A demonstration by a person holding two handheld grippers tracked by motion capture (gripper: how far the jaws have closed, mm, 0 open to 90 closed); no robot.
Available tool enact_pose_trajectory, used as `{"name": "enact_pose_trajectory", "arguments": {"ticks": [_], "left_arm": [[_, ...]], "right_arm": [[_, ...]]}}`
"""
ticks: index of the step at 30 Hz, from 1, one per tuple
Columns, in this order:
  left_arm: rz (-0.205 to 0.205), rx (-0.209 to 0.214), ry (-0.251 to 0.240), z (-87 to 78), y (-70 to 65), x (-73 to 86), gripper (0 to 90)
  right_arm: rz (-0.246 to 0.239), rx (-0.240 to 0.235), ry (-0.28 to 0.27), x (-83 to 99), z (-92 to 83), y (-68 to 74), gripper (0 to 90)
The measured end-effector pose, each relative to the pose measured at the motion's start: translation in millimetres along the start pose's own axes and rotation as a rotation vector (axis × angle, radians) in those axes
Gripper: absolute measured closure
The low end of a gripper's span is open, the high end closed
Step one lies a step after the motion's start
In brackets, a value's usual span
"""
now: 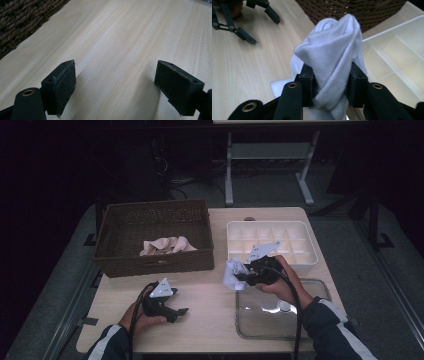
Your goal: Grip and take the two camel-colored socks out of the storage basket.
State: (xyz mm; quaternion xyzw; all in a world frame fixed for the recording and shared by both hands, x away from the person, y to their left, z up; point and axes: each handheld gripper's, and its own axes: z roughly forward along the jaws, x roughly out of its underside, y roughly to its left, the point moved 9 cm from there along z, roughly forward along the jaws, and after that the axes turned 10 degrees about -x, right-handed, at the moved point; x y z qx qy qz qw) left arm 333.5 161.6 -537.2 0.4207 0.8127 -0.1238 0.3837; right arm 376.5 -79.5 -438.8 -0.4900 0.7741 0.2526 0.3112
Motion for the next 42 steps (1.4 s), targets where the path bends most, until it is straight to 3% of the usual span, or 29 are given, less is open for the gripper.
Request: {"name": "enact_pose_trajectory", "arguments": {"ticks": [6,13,18,21,33,42], "left_arm": [[-0.002,-0.001,-0.001,0.1,0.0,-0.1,16.4],[0.002,-0.001,0.001,0.0,0.3,0.1,16.4],[-0.006,0.0,-0.001,0.3,-0.3,-0.1,16.4],[-0.008,0.0,-0.002,0.4,-0.4,-0.2,16.3],[-0.006,-0.003,-0.001,0.9,0.0,-0.8,16.2],[0.001,-0.003,0.007,0.9,0.5,-0.3,16.1]], "right_arm": [[0.024,0.059,-0.044,-8.8,-24.1,-13.2,62.7],[0.061,0.161,-0.022,-7.2,-45.6,-48.5,62.7],[0.094,0.215,0.062,-1.0,-45.7,-73.7,62.7],[0.091,0.256,0.144,2.1,-42.1,-84.8,62.7],[0.024,0.242,0.366,2.8,-4.3,-91.7,62.6],[0.072,0.207,0.427,10.3,16.1,-101.7,62.5]]}}
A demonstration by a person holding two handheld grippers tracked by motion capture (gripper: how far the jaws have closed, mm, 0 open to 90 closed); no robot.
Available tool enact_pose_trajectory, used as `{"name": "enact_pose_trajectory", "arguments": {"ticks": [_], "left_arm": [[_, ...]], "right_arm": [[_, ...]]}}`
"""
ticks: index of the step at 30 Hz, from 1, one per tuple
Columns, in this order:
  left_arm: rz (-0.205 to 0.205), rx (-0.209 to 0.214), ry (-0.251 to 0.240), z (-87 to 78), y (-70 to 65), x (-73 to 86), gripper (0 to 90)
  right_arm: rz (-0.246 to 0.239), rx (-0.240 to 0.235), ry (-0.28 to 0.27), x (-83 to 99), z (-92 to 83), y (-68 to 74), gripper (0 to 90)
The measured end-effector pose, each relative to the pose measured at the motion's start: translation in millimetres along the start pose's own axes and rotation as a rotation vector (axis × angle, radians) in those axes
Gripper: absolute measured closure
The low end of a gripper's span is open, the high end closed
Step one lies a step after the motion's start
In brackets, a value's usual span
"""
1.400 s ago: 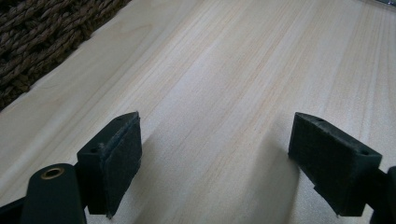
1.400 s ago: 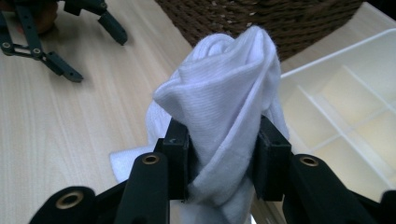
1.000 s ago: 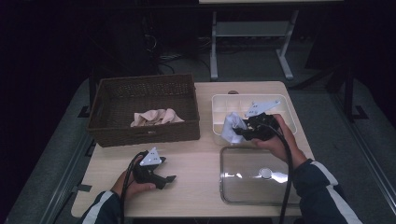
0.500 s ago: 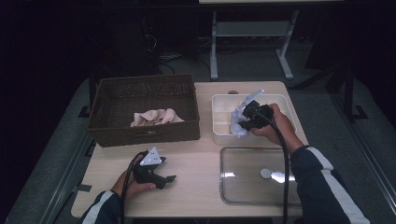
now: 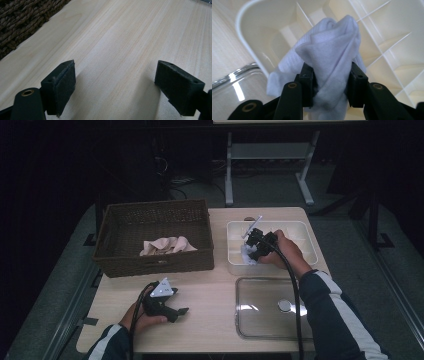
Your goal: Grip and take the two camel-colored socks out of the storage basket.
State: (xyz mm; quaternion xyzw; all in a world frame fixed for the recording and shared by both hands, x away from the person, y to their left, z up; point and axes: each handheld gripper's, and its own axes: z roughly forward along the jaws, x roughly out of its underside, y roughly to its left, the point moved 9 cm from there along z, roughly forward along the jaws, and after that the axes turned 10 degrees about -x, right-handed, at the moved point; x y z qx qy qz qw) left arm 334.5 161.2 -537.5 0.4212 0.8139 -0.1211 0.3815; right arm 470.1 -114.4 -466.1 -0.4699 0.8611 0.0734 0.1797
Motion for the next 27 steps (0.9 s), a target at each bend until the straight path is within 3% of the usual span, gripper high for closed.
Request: {"name": "enact_pose_trajectory", "arguments": {"ticks": [5,6,14,21,27], "left_arm": [[0.001,-0.001,0.0,0.3,0.0,-0.2,16.1],[0.0,-0.001,0.0,0.4,0.0,-0.4,16.1],[-0.004,-0.002,-0.001,0.9,-0.3,-0.9,16.1],[-0.01,-0.003,-0.005,1.4,-0.6,-1.4,16.1],[-0.003,-0.005,-0.002,1.6,0.0,-1.2,16.1]], "right_arm": [[0.037,-0.043,0.003,5.0,9.1,-4.5,62.8],[0.038,-0.048,0.024,7.9,11.7,-4.9,63.2],[0.009,-0.034,0.086,11.2,18.5,-2.4,64.2],[0.024,-0.069,0.076,12.7,19.3,-2.4,64.2],[0.028,-0.092,0.11,12.0,21.6,-2.0,64.5]]}}
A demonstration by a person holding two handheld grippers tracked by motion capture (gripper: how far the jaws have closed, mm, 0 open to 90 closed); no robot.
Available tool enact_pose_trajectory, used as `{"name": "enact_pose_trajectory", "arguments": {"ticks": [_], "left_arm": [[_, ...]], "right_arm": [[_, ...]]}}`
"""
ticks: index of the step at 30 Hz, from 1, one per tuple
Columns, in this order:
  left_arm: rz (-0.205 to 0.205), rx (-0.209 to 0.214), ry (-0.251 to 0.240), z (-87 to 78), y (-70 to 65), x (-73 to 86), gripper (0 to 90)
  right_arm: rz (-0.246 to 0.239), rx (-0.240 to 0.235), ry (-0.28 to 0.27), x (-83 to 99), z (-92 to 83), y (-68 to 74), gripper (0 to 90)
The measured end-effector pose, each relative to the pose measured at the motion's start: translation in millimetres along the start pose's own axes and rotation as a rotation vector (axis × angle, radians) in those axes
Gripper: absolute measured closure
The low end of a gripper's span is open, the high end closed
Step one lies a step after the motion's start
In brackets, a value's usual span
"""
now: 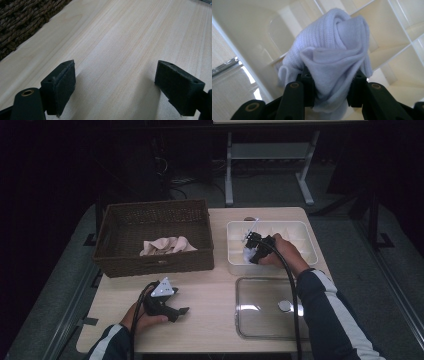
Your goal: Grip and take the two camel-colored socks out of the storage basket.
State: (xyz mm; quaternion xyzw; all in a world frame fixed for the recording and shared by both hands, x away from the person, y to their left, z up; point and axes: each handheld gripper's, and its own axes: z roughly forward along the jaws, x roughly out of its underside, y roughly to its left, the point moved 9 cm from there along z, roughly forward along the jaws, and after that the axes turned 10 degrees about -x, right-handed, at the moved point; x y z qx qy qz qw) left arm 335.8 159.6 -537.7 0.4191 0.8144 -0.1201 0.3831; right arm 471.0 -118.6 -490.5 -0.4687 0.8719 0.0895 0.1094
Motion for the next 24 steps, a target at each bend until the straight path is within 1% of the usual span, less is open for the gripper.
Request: {"name": "enact_pose_trajectory", "arguments": {"ticks": [3,5,8,11,14,15,16,17,19,20,22,24], "left_arm": [[-0.003,-0.001,0.001,0.1,-0.1,-0.1,16.0],[-0.005,-0.001,0.0,0.3,-0.2,-0.3,16.1],[-0.008,-0.001,0.0,0.4,-0.3,-0.4,16.1],[-0.008,-0.001,0.001,0.3,-0.4,-0.5,16.1],[-0.008,-0.001,0.001,0.3,-0.4,-0.5,16.1],[-0.012,-0.001,-0.002,0.5,-0.6,-0.7,16.1],[-0.015,-0.001,-0.003,0.5,-0.8,-0.9,16.1],[-0.015,0.0,-0.004,0.5,-0.9,-0.9,16.1],[-0.015,0.0,-0.003,0.5,-0.9,-0.9,16.1],[-0.015,0.0,-0.003,0.5,-0.9,-0.9,16.1],[-0.014,0.0,-0.003,0.5,-0.9,-0.8,16.1],[-0.014,0.0,-0.003,0.5,-0.8,-0.8,16.1]], "right_arm": [[0.023,-0.036,0.005,0.2,0.7,-0.8,64.5],[0.034,-0.051,0.0,0.2,1.0,-1.1,64.2],[0.026,-0.044,-0.009,0.6,0.0,-0.6,62.9],[0.034,-0.029,-0.048,0.4,-5.7,-1.2,57.7],[0.056,0.0,-0.072,1.3,-12.5,-3.9,46.7],[0.066,0.002,-0.084,1.3,-14.8,-4.4,47.3],[0.068,-0.011,-0.094,1.2,-16.3,-3.7,49.2],[0.071,-0.038,-0.109,0.8,-18.2,-1.9,49.6],[0.071,-0.058,-0.121,1.3,-20.8,-1.9,56.6],[0.07,-0.068,-0.123,1.4,-20.9,-1.5,61.5],[0.067,-0.071,-0.133,1.5,-21.2,-1.6,69.5],[0.058,-0.068,-0.134,1.7,-20.2,-1.4,73.5]]}}
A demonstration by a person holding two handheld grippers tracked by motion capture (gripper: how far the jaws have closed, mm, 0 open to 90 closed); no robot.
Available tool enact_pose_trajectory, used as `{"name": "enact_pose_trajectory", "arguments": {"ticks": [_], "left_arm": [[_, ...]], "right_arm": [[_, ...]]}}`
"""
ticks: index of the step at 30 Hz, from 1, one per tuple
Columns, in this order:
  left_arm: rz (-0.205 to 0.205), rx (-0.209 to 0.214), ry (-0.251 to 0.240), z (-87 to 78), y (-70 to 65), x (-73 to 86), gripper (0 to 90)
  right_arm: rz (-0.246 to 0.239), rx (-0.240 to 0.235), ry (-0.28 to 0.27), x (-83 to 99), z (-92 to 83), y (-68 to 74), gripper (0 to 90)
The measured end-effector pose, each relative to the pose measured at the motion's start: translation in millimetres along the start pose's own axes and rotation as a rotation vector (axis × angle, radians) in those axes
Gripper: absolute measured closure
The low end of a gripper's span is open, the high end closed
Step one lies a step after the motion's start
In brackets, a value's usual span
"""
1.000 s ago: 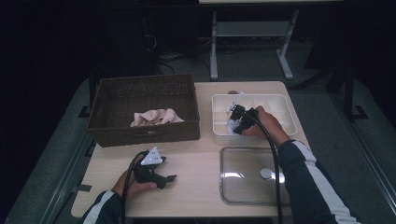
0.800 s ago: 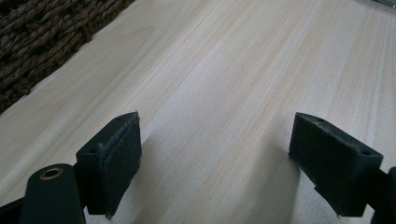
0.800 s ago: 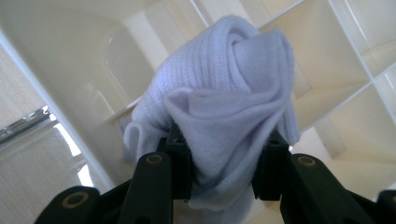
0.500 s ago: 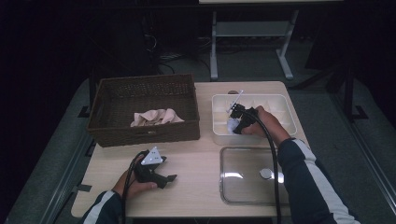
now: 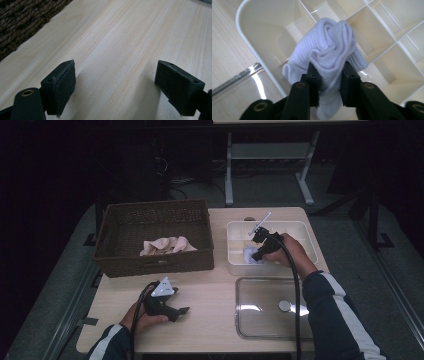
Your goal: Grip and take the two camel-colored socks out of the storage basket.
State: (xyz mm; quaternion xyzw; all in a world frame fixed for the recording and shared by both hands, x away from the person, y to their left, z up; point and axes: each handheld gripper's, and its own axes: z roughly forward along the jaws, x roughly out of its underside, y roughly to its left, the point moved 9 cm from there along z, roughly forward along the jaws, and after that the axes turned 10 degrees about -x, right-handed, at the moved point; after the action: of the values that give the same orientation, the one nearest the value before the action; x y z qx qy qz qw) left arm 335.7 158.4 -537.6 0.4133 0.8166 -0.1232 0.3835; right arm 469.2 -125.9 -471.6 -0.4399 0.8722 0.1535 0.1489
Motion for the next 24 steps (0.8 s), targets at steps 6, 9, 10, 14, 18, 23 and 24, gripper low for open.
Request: {"name": "enact_pose_trajectory", "arguments": {"ticks": [6,9,10,14,18,23,24], "left_arm": [[-0.002,0.0,-0.001,0.1,0.0,-0.1,16.1],[0.006,-0.001,0.003,-0.1,0.4,0.4,16.1],[0.006,-0.001,0.003,-0.1,0.5,0.3,16.1],[0.005,-0.001,0.003,-0.1,0.4,0.3,16.1],[0.004,-0.002,0.003,0.0,0.3,0.2,16.1],[0.005,-0.002,0.003,0.0,0.3,0.2,16.1],[0.004,-0.002,0.003,0.0,0.3,0.2,16.1]], "right_arm": [[-0.026,0.01,0.049,2.2,12.1,-0.3,76.8],[-0.015,-0.012,0.082,4.0,17.3,-1.3,77.1],[-0.019,-0.027,0.096,5.3,20.6,-0.8,77.1],[0.005,-0.044,0.113,6.8,25.9,-1.6,77.0],[0.022,-0.067,0.127,8.7,31.1,-2.7,77.1],[0.021,-0.063,0.132,9.2,33.4,-2.9,77.1],[0.023,-0.062,0.127,9.4,33.2,-2.9,77.0]]}}
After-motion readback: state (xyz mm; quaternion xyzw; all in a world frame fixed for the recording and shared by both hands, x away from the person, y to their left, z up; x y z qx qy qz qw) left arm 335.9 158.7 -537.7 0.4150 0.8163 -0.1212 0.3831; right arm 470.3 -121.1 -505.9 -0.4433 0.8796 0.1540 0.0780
